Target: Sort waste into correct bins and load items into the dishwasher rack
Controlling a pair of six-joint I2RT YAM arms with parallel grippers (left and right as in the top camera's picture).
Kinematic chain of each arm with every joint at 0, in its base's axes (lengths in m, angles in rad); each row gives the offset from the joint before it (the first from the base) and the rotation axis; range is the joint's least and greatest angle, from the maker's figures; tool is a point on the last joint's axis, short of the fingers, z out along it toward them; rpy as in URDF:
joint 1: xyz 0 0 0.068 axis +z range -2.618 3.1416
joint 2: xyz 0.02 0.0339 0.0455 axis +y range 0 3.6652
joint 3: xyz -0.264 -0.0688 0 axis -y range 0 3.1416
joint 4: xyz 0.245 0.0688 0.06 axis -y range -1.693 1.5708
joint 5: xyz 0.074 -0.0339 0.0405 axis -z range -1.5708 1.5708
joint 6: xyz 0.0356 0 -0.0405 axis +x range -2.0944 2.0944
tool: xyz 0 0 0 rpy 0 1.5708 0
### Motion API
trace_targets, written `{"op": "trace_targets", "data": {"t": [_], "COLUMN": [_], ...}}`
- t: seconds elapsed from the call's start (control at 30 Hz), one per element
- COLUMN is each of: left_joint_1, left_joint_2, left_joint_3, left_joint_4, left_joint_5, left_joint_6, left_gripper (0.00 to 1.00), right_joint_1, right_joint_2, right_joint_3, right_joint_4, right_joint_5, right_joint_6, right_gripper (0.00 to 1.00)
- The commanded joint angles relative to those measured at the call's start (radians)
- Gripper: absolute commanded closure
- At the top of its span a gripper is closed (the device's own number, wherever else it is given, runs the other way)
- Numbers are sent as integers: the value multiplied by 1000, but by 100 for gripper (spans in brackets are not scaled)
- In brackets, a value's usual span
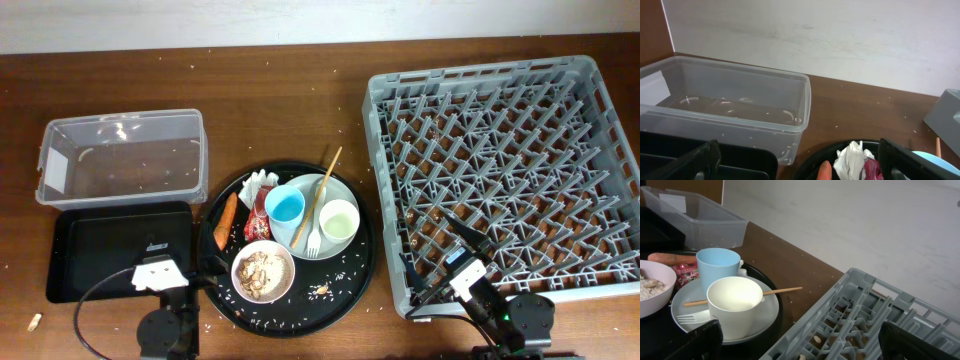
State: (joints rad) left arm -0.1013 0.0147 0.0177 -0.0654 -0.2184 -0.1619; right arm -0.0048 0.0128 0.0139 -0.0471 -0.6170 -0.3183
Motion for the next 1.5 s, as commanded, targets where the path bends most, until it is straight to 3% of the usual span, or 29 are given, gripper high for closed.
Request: {"op": "trace_targets", "data": {"t": [0.0,0.87,0.9,0.97,1.03,1.13,1.17,1.23,1.33,1.4,1.43,1.47], "left_joint_1": [6,5,5,5,5,5,5,5,5,2,-19,-112], "left_joint_2": [-9,-9,-9,-9,31,232,416,770,1088,1207,1242,1316], "left_joint_3": [-9,-8,-6,41,198,480,679,1042,1304,1309,1309,1309], "left_joint_4": [5,22,29,40,-58,-273,-439,-778,-962,-964,-988,-1040], "left_joint_5": [-10,39,115,348,390,389,400,435,567,653,622,422], "left_joint_6": [-2,-3,-3,-7,-9,-9,-10,-9,-13,-13,0,1], "left_gripper": [1,1,1,1,1,1,1,1,1,1,1,7], "right_joint_1": [5,5,5,5,5,5,5,5,5,5,5,5], "right_joint_2": [-7,-7,-7,-7,10,140,332,658,941,1033,1048,1046], "right_joint_3": [-8,-8,-8,16,179,441,686,1070,1270,1281,1281,1281], "right_joint_4": [-1,3,10,163,153,-119,-407,-769,-1015,-1074,-1100,-1142], "right_joint_5": [4,-8,-29,-29,-19,46,100,98,84,127,181,288], "right_joint_6": [6,8,100,626,724,723,693,470,425,432,468,543], "right_gripper": [1,1,1,1,1,1,1,1,1,1,1,1]}}
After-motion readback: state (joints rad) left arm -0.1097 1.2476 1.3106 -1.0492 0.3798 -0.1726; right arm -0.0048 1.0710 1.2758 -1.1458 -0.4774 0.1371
